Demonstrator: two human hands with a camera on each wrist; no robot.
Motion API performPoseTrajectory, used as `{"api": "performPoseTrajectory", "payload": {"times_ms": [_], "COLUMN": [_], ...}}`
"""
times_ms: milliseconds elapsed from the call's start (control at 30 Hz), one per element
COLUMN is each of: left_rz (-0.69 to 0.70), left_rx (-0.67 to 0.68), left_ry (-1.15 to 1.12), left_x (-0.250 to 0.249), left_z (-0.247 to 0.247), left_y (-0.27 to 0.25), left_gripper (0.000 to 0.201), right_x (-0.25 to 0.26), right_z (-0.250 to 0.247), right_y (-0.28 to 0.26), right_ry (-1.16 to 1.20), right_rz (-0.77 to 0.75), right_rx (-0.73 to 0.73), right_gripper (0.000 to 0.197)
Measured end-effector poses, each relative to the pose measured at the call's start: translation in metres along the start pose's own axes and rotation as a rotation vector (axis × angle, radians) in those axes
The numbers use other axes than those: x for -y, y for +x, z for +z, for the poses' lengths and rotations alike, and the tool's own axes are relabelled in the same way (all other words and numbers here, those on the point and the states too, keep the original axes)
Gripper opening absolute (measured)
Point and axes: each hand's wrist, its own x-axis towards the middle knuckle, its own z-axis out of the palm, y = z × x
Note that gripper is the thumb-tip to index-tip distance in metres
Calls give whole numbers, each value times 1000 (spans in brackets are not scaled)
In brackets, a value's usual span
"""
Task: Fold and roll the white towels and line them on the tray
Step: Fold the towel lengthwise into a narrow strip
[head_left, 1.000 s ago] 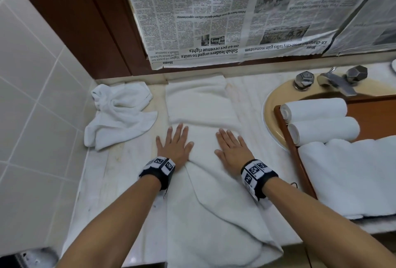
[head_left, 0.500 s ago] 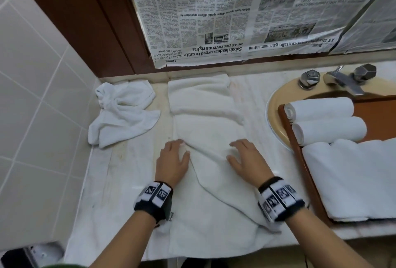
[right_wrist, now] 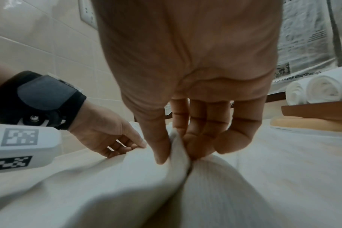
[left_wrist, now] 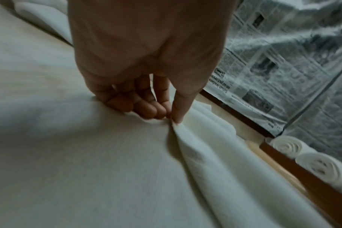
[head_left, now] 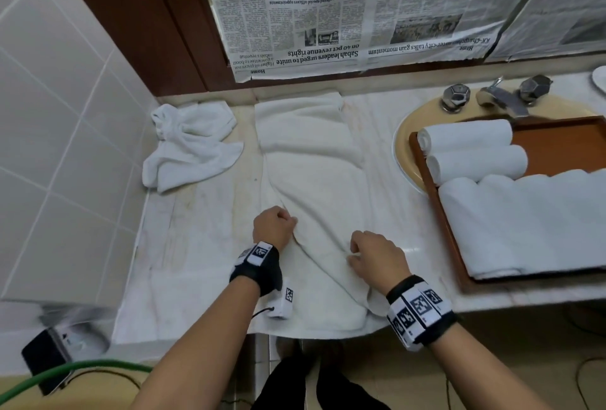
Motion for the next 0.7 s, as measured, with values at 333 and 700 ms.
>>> {"api": "performPoseTrajectory", "payload": {"times_ms": [333,700], "left_rz": [-26,-5], "left_rx": [76,140], "left_ry": [-107,-98], "left_x": [12,52], "left_z": [-26,-60], "left_y": [0,-7], "left_gripper": [11,10], "right_x": [8,110], "right_z": [-6,39], "right_y": [-32,-91], "right_ry": [272,576], "right_rz": [9,-185], "right_rx": [4,33], "right_gripper": [4,9]}}
